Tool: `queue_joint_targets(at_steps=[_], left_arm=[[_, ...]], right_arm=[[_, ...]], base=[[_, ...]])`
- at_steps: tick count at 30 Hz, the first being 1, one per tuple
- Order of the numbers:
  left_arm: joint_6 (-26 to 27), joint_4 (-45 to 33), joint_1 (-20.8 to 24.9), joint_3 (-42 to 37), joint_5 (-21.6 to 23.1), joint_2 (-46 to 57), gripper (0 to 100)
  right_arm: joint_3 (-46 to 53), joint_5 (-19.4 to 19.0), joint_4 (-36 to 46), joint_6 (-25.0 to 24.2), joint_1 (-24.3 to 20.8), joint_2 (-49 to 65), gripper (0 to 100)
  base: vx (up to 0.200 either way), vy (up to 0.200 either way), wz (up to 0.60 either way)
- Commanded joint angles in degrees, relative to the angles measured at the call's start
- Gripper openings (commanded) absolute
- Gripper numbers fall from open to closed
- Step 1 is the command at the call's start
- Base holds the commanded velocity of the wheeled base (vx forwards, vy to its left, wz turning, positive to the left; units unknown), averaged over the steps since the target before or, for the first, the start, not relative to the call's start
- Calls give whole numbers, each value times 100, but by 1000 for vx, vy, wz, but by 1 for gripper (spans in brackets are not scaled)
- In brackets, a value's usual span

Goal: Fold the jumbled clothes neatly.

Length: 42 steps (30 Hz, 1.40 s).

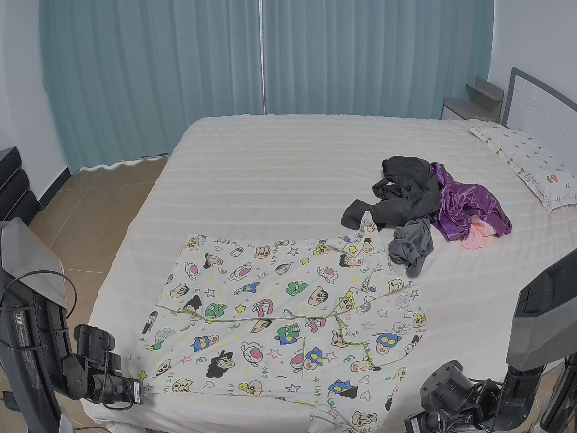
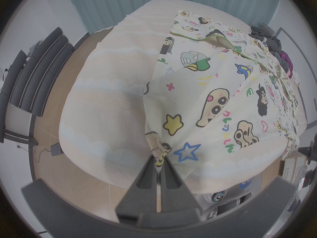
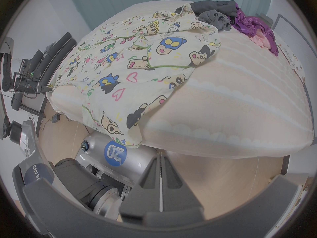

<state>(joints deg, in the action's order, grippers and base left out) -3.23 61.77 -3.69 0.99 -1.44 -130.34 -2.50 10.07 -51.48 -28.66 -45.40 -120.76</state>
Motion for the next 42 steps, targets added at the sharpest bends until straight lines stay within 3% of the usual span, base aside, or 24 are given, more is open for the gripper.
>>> queue_joint_targets(at_steps=[1, 2, 3, 4, 5, 10, 14, 16, 19, 24, 28, 29, 32, 35, 37, 42], left_arm=[[-20, 28, -9, -99, 3, 18, 0], [-20, 37, -9, -99, 12, 18, 0], [-29, 37, -9, -99, 12, 18, 100], [-37, 46, -9, -99, 47, 18, 100], [-46, 46, -9, -99, 100, 18, 100], [-64, 46, -290, -99, 575, 237, 100], [-204, 72, -870, -99, 1304, 896, 100], [-231, 72, -993, -99, 1418, 1011, 100], [-187, 54, -1555, -64, 1717, 1389, 100], [59, 28, -1845, -81, 2016, 1380, 100], [279, 46, -2118, -64, 2394, 1310, 100], [297, 46, -2206, -20, 2596, 1292, 100], [244, 63, -2241, 51, 2825, 1266, 100], [-46, 81, -2259, 130, 3229, 1301, 100], [-661, 90, -2241, 262, 3633, 1389, 100], [-1584, 107, -2223, 508, 3879, 1661, 100]], right_arm=[[13, -5, -2, 1, 5, 97, 0], [13, -5, -2, 1, 5, 114, 0], [4, -5, -11, -8, -4, 149, 0], [4, -5, -20, -8, -4, 167, 0], [4, -14, -29, -17, -4, 202, 100], [83, -23, -55, -61, 5, 756, 100], [74, -14, 6, -70, 172, 1793, 100], [48, -14, 15, -61, 233, 1969, 100], [-313, -31, 50, -70, 664, 2461, 100], [-1077, -146, 226, -105, 1244, 2426, 100], [-1701, -172, 569, -421, 1270, 2417, 100], [-2141, -172, 701, -790, 1288, 2338, 100], [-2580, -190, 789, -1195, 1314, 2074, 100], [-3151, -190, 806, -1572, 1411, 1520, 100], [-3705, -181, 815, -1713, 1560, 905, 100], [-4654, -181, 1008, -1722, 1815, 61, 100]], base=[[0, 0, 0], [0, 0, 0], [0, 0, 0], [0, 0, 0], [0, 0, 0], [0, 0, 0], [0, 0, 0], [0, 0, 0], [0, 0, 0], [0, 0, 0], [0, 0, 0], [0, 0, 0], [0, 0, 0], [0, 0, 0], [0, 0, 0], [0, 0, 0]])
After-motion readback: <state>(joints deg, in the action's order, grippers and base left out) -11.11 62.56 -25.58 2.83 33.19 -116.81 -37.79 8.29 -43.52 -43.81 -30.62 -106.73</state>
